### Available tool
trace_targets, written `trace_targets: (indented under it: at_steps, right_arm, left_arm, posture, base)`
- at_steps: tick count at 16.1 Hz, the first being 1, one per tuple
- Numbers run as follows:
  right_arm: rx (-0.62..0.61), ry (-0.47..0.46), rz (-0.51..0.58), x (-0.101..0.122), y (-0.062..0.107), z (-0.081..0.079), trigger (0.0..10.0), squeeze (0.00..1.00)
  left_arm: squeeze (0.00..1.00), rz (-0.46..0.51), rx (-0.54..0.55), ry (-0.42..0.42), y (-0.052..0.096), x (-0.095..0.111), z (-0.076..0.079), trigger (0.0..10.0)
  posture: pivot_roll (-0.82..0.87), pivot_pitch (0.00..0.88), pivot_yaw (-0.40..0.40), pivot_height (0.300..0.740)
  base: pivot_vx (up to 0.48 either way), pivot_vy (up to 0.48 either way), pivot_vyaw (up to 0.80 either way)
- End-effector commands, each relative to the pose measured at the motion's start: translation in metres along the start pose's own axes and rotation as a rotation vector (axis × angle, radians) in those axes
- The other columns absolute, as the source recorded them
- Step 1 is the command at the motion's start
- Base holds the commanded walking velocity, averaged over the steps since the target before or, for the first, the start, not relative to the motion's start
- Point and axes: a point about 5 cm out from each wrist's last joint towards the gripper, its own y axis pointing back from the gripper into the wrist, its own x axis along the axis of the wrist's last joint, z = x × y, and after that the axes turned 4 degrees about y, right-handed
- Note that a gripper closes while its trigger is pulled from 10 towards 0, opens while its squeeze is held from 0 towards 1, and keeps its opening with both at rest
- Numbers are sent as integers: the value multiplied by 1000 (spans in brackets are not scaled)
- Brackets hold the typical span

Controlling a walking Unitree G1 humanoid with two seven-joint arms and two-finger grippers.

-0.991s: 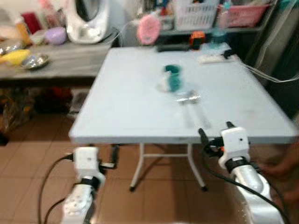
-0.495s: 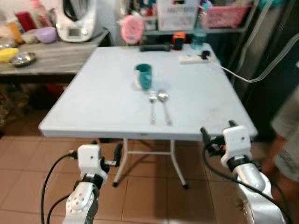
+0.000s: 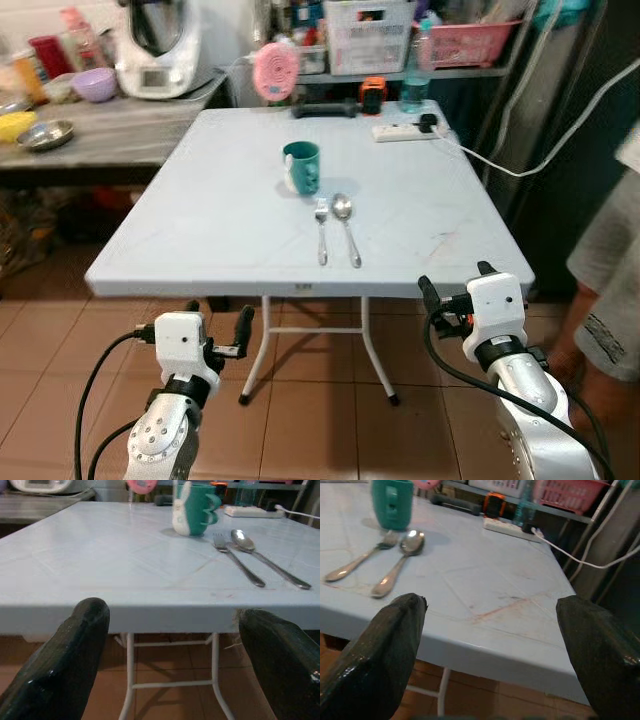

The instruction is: Setting the table

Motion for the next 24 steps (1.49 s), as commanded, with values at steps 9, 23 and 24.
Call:
trace_targets:
  at_steps: [9,23,24]
  right_arm:
    - [8,-3,17,3,-1,-2,10000,0]
    - [16,-11,11,-1,0,-7,10000,0]
    - [16,-11,11,-1,0,-7,10000,0]
  left_arm:
    - [0,3,-29,-15,0,1,1,10000]
    - [0,-39,-19,-28,3,-3,-1,10000]
    - [0,-38,-18,-27,3,-3,-2,10000]
  posture:
    - [-167,16,63,740]
    - [-155,20,75,740]
    - [-154,20,74,740]
  base:
    - [298,0,0]
    - [290,0,0]
    - [0,0,0]
